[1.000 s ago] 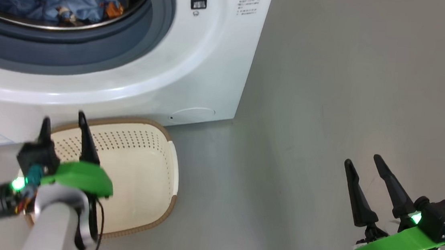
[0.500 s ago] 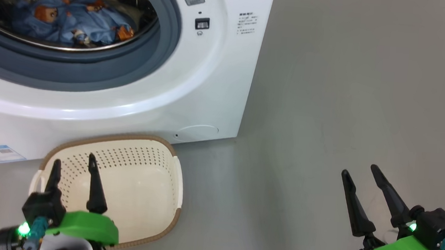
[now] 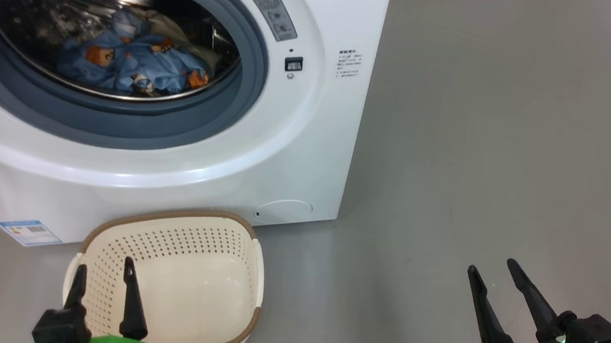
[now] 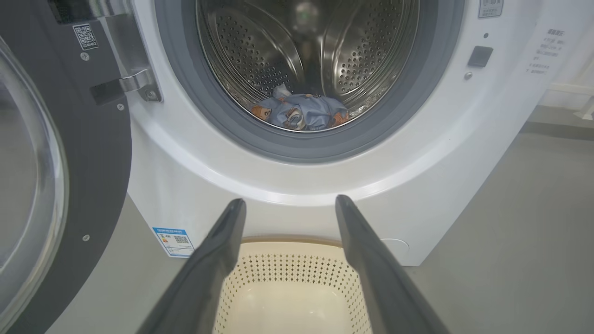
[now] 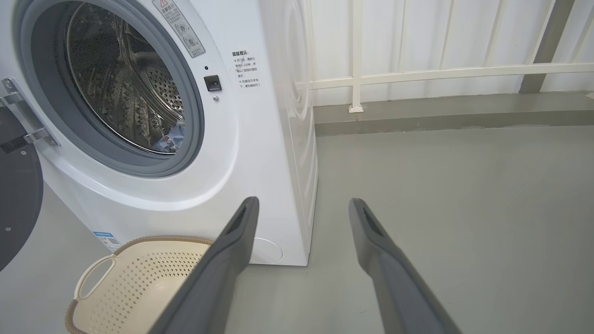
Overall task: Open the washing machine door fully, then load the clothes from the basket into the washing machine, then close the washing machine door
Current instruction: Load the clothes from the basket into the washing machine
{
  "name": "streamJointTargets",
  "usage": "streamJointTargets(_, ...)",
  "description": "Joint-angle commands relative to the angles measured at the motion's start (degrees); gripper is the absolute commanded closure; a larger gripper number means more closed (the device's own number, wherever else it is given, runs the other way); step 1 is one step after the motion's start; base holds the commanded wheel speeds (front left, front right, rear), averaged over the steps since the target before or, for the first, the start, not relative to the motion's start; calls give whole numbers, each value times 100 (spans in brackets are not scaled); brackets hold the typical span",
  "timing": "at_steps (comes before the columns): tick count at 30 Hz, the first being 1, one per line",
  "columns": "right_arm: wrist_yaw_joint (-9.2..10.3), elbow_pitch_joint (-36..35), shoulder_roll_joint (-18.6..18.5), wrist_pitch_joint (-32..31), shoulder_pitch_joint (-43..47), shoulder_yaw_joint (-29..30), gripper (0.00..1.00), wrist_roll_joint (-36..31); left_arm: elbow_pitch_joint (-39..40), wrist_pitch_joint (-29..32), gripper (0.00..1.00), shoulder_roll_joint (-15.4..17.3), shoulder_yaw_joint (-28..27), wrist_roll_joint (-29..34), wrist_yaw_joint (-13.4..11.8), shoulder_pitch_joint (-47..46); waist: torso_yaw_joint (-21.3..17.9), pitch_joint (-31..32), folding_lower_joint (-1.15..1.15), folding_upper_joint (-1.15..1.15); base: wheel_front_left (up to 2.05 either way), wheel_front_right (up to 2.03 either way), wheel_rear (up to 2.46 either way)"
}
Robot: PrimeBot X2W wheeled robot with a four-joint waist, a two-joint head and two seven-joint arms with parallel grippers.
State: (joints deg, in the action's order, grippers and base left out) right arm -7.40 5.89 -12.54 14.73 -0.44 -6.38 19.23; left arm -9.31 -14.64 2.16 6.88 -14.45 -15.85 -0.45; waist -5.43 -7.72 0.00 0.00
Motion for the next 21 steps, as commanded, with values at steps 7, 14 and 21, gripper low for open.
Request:
streamJointTargets(7,-9,-116,-42,27,92,-203,0,-113,174,-36,0,72,-271,11,108,106,80,276,0,0,0,0,0)
streamJointTargets(14,-9,-107,-48,27,159,-266,0,-148,215,-36,0,72,-372,-18,148,170,90,422,0,0,0,0,0)
streamJointTargets(21,-9,-123,-70,27,150,-302,0,-163,235,-36,0,72,-407,-7,190,169,85,460,0,0,0,0,0)
